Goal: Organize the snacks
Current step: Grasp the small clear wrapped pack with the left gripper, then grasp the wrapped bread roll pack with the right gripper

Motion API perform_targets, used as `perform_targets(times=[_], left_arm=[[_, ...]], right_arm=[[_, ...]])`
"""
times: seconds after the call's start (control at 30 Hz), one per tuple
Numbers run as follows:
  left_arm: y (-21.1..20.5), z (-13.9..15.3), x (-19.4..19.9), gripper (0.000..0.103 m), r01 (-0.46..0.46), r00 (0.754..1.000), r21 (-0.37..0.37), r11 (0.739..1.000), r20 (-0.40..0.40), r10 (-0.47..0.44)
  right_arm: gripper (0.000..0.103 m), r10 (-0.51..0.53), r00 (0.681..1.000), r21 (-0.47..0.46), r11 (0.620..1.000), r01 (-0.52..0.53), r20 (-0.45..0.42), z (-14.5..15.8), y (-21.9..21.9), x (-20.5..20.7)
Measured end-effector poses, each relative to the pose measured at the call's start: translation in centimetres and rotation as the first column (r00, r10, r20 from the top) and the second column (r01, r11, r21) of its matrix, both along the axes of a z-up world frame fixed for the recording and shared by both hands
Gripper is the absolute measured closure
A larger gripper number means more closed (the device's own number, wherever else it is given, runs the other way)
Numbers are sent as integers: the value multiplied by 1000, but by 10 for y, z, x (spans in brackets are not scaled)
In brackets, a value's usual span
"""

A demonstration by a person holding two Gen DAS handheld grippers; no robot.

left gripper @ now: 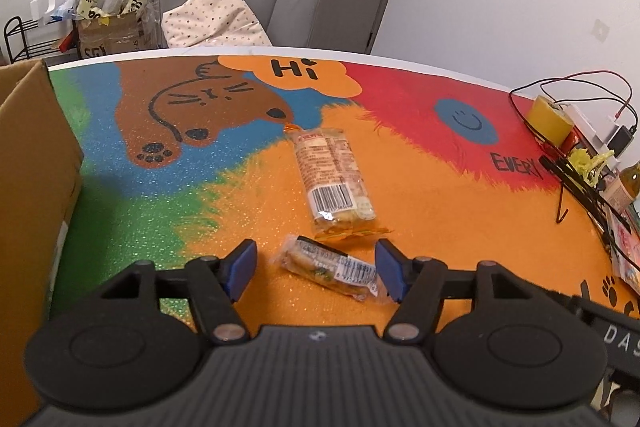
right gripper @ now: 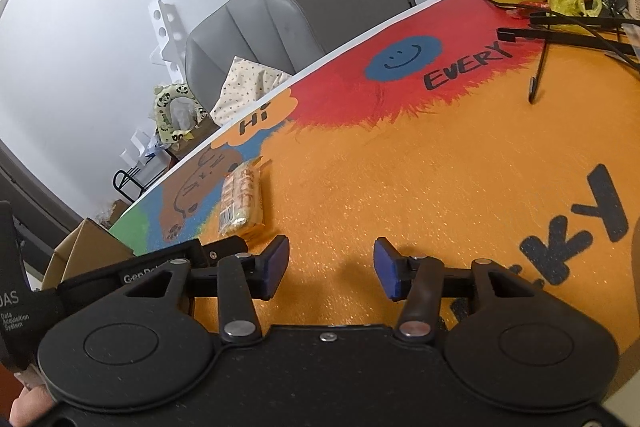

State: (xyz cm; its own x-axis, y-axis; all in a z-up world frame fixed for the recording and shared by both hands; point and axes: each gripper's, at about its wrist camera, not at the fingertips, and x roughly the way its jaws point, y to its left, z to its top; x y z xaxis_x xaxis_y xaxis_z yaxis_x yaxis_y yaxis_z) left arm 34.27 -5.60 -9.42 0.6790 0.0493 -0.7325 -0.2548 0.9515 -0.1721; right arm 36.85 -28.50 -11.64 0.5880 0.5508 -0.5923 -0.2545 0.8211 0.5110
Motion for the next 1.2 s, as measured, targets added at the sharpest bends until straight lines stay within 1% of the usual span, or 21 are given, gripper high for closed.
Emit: perform_targets(times=[0.17,0.3,0.47,0.57,0.67,0.73,0.77,0.8,0.87,1.2], left_arm=[[6,1,-6,39,4,1000,0,1000,-13,-4],[14,4,-15,39,-12,1000,17,1000,-23,12],[22,5,-16,39,-32,999,-4,999,0,32],[19,3,-10,39,-21,1000,-1,1000,4,21],[16,-2,-5,46,-12,1000,2,1000,-6,12],[16,-3,-6,59,-22,1000,18,1000,3,22],[18,-3,-6,78,-24,1000,14,1000,4,24],[20,-3,-6,86,-27,1000,9,1000,1,27],[26,-3,-7,87,-30,1000,-14,999,3,30],[43,13,-10,87,-47,997,-21,999,59,48]], right_arm=[[53,8,1000,8,1000,-8,5,1,5,2],[53,15,1000,13,1000,-15,6,2,10,0],[53,23,1000,9,1000,-23,12,5,17,-2],[53,17,1000,1,1000,-18,15,6,18,-1],[53,5,1000,-10,1000,-5,15,6,18,-1],[53,4,1000,-12,1000,-3,15,6,18,1],[53,5,1000,-16,1000,-5,17,6,19,1],[53,7,1000,-17,1000,-6,17,6,20,2],[53,10,1000,-18,1000,-10,18,7,23,5],[53,47,998,-20,999,-46,35,11,47,19]])
